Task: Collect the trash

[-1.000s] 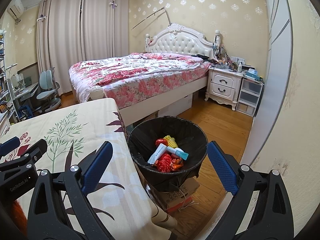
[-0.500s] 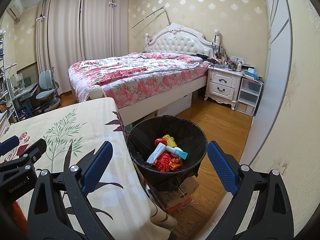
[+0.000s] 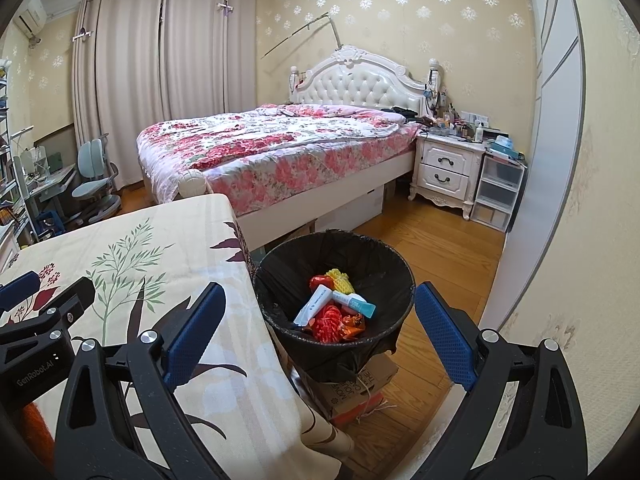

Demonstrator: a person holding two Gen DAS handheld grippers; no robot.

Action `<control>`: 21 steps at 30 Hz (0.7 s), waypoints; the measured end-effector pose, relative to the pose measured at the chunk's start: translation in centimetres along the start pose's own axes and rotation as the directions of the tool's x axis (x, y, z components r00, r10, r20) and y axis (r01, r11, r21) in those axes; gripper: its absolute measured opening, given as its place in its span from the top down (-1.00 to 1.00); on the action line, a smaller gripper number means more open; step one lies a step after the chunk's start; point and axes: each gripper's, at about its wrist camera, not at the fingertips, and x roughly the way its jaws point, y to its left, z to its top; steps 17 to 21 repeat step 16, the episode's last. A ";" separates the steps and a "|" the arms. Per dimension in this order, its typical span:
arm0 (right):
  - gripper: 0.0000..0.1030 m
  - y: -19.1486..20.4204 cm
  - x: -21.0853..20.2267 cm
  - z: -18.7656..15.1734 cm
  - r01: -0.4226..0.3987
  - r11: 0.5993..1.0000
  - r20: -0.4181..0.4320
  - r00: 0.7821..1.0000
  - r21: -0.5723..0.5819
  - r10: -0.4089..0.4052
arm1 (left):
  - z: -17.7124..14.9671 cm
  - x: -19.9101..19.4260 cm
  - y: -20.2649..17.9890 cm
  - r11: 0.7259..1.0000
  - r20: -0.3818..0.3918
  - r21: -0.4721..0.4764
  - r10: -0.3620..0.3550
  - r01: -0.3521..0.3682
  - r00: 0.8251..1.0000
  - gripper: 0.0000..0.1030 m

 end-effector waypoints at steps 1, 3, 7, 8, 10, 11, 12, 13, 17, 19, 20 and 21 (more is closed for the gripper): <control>-0.81 0.0 -0.1 0.0 0.000 1.000 0.000 1.000 0.000 0.000 | 0.0 0.0 0.0 1.000 -0.001 0.001 -0.001 0.001 1.000 -0.73; -0.81 0.0 0.0 0.0 0.000 1.000 -0.001 1.000 0.000 0.000 | -0.1 0.1 0.1 1.000 0.000 0.003 -0.010 0.010 1.000 -0.73; -0.81 -0.1 0.0 0.0 -0.003 1.000 -0.004 1.000 -0.003 0.003 | -0.1 0.0 0.3 1.000 0.007 0.006 -0.012 0.012 1.000 -0.73; -0.81 -0.1 0.0 0.0 -0.004 1.000 -0.005 1.000 -0.005 0.004 | -0.2 0.0 0.3 1.000 0.009 0.005 -0.007 0.007 1.000 -0.73; -0.81 -0.1 0.1 0.0 -0.006 1.000 -0.007 1.000 -0.007 0.006 | -0.3 0.0 0.5 1.000 0.013 0.000 0.004 -0.004 1.000 -0.73; -0.81 0.0 0.0 0.0 -0.009 1.000 -0.008 1.000 -0.008 0.009 | -0.2 0.0 0.7 1.000 0.014 -0.001 0.009 -0.009 1.000 -0.73; -0.81 0.1 0.2 0.0 -0.009 1.000 -0.010 1.000 -0.009 0.009 | -0.2 0.0 0.8 1.000 0.015 0.000 0.015 -0.015 1.000 -0.73; -0.81 0.2 0.3 0.0 -0.010 1.000 -0.012 1.000 -0.012 0.010 | -0.3 0.1 1.0 1.000 0.015 0.002 0.024 -0.024 1.000 -0.73; -0.81 1.0 0.7 0.0 -0.019 1.000 -0.024 1.000 -0.021 0.018 | -0.4 0.8 1.9 0.999 -0.009 -0.004 0.041 -0.041 0.999 -0.73; -0.81 1.0 0.7 0.0 -0.019 1.000 -0.024 1.000 -0.021 0.018 | -0.4 0.8 1.9 0.999 -0.009 -0.004 0.041 -0.041 0.999 -0.73; -0.81 1.0 0.7 0.0 -0.019 1.000 -0.024 1.000 -0.021 0.018 | -0.4 0.8 1.9 0.999 -0.009 -0.004 0.041 -0.041 0.999 -0.73; -0.81 1.0 0.7 0.0 -0.019 1.000 -0.024 1.000 -0.021 0.018 | -0.4 0.8 1.9 0.999 -0.009 -0.004 0.041 -0.041 0.999 -0.73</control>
